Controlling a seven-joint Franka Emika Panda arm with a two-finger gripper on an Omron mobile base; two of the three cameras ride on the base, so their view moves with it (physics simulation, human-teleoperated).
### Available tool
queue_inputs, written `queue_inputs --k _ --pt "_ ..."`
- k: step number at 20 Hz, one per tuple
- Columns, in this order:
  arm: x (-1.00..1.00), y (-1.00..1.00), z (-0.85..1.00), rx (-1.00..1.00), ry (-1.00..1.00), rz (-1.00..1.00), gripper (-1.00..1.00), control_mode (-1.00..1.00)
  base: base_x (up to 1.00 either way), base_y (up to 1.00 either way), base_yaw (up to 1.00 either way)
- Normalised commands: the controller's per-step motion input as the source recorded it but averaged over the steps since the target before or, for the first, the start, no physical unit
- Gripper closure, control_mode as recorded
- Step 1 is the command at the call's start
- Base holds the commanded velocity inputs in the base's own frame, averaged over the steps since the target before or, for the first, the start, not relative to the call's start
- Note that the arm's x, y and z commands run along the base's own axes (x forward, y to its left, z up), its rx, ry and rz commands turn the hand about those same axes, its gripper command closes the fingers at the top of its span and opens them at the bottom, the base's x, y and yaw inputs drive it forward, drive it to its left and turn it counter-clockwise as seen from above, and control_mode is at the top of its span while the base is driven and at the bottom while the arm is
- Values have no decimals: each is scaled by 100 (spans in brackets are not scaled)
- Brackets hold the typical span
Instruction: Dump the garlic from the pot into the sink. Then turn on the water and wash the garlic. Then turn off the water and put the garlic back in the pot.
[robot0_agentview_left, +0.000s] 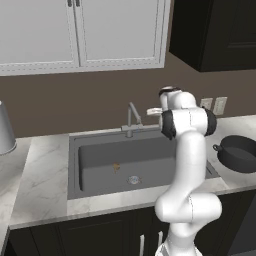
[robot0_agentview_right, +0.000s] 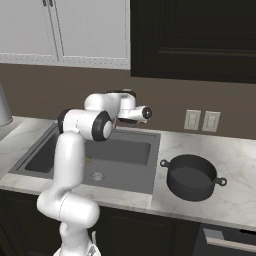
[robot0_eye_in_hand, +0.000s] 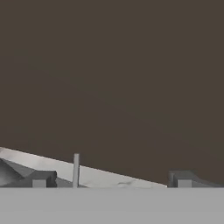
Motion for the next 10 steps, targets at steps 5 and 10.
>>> queue_inputs --k 5,10 --pt "-88 -66 51 0 1 -19 -100 -100 0 0 0" --pt "-100 -28 25 0 0 -12 -100 -100 0 0 0"
